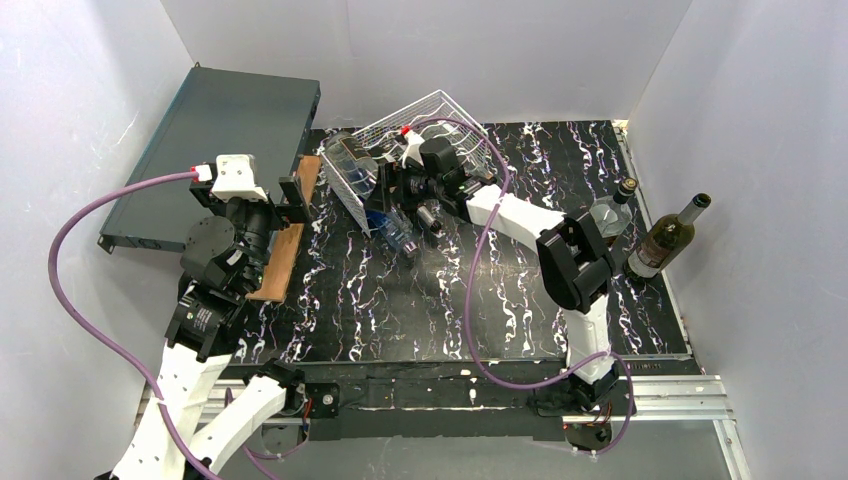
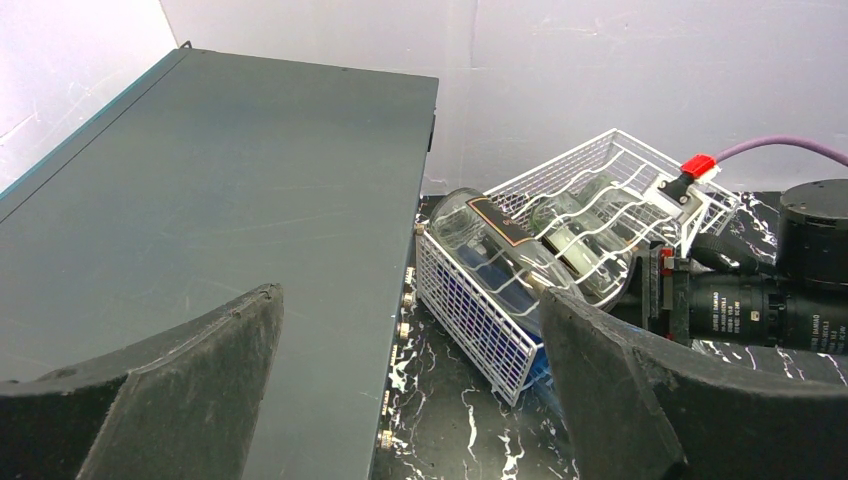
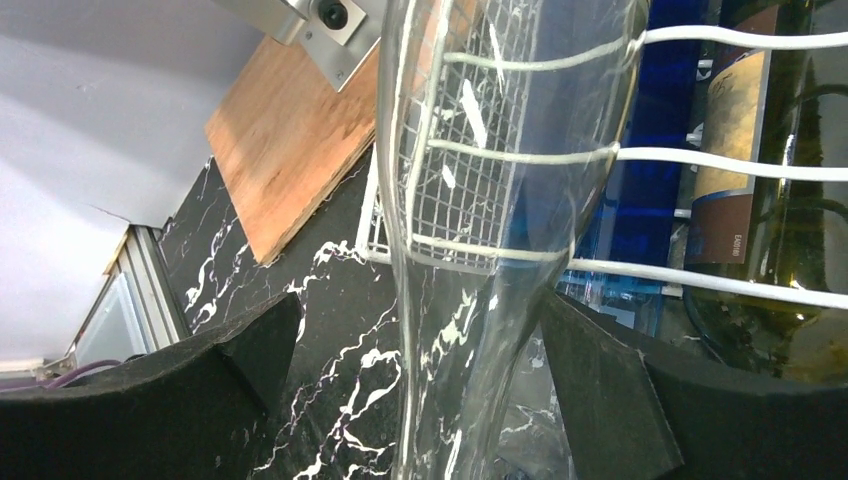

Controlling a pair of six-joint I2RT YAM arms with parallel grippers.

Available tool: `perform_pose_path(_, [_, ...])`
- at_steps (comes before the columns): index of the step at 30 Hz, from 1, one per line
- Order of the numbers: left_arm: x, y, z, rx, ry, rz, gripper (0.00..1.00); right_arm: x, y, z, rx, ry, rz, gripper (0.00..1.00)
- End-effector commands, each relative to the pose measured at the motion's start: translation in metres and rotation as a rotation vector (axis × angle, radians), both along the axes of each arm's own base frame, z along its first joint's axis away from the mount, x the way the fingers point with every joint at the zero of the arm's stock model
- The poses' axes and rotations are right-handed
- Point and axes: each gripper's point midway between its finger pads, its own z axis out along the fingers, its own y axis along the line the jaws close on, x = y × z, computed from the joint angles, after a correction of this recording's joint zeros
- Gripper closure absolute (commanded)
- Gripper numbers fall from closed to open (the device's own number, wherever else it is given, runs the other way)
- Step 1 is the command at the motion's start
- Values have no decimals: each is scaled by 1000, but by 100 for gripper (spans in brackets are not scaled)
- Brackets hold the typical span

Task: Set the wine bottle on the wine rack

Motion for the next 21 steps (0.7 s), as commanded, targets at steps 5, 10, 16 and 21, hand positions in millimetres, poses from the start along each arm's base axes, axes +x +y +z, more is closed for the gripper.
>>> perform_pose_path(5, [-4, 2, 11, -17, -32, 2, 1, -4, -19, 63, 25, -119, -23, 2])
perform_pose_path(10, [-3, 2, 10, -17, -30, 4, 1, -11, -26, 54, -8, -106, -14, 4])
perform_pose_path(16, [-2, 1, 10, -18, -28, 0, 1, -19, -45, 49, -87, -125, -24, 11])
perform_pose_path(21, [-1, 0, 9, -16, -25, -1, 1, -18, -71, 62, -216, -176, -70, 9])
